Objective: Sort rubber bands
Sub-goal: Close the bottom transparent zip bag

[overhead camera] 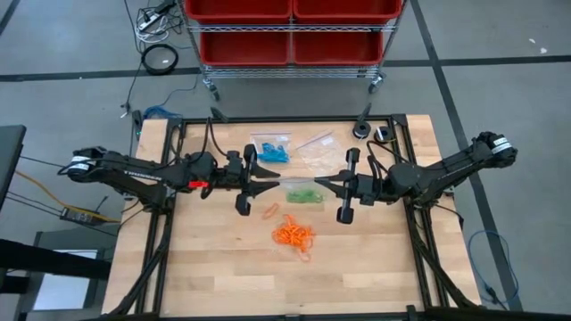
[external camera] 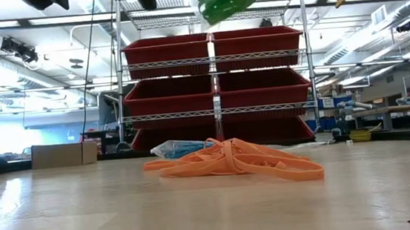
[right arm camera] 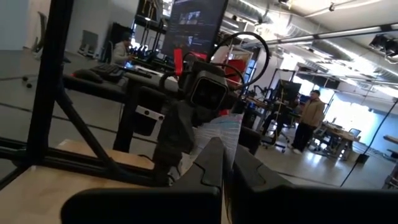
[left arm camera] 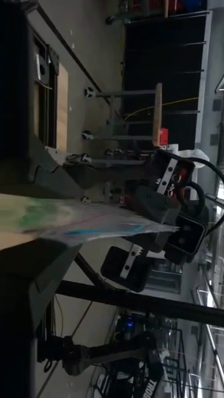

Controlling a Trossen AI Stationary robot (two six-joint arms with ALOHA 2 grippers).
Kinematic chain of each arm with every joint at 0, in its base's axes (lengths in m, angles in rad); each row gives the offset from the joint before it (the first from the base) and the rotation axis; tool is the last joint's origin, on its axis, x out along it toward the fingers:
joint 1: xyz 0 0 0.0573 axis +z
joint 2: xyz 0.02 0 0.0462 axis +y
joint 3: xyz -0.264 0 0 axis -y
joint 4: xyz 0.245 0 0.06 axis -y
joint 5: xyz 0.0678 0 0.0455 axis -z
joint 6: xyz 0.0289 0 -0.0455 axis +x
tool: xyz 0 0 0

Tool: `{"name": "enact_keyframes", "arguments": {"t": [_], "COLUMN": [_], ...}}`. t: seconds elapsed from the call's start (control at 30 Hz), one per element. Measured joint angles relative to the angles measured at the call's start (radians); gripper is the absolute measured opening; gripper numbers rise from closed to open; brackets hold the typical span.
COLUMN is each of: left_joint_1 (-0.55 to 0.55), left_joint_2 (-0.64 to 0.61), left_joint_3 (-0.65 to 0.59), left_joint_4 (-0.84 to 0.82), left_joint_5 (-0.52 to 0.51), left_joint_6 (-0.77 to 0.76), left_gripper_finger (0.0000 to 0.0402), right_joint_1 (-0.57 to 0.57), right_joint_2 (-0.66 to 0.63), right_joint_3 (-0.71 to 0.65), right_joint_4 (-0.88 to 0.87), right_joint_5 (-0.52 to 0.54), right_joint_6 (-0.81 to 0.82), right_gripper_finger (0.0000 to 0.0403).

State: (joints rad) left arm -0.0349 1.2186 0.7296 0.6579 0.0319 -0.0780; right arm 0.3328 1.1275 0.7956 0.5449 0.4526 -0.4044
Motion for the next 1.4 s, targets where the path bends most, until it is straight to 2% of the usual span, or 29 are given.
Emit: {"name": "enact_keyframes", "arguments": {"t": [0.27, 0.4, 0.6, 0.7, 0.8, 0.93, 1.1, 1.23, 1.4], "left_joint_1": [0.0, 0.0, 0.0, 0.0, 0.0, 0.0, 0.0, 0.0, 0.009], "left_joint_2": [0.0, 0.0, 0.0, -0.001, -0.017, -0.031, -0.017, 0.01, 0.085], "left_joint_3": [0.0, 0.0, 0.0, 0.0, 0.0, 0.056, 0.242, 0.393, 0.575], "left_joint_4": [0.002, 0.002, 0.0, -0.019, -0.07, -0.268, -0.663, -0.898, -1.129], "left_joint_5": [0.006, 0.006, 0.006, 0.006, 0.007, 0.006, 0.006, -0.013, -0.022], "left_joint_6": [0.022, 0.048, 0.071, 0.081, 0.107, 0.157, 0.254, 0.323, 0.362], "left_gripper_finger": [0.0052, 0.0012, 0.0004, 0.0003, 0.0002, 0.0002, 0.0001, 0.0001, 0.0001], "right_joint_1": [0.0, 0.0, 0.0, 0.001, 0.01, 0.013, 0.009, -0.003, -0.033], "right_joint_2": [0.0, 0.0, 0.0, 0.0, 0.0, -0.001, 0.018, 0.119, 0.292], "right_joint_3": [0.0, 0.0, 0.0, 0.0, 0.0, 0.012, 0.147, 0.332, 0.598], "right_joint_4": [0.0, 0.0, -0.017, -0.04, -0.062, -0.121, -0.382, -0.635, -0.931], "right_joint_5": [0.0, 0.001, 0.025, 0.067, 0.079, 0.078, 0.086, 0.085, 0.074], "right_joint_6": [0.0, 0.001, 0.027, 0.039, 0.043, 0.061, 0.143, 0.179, 0.229], "right_gripper_finger": [0.0, 0.0, 0.0003, 0.0024, 0.0067, 0.0137, 0.0204, 0.0214, 0.019]}}
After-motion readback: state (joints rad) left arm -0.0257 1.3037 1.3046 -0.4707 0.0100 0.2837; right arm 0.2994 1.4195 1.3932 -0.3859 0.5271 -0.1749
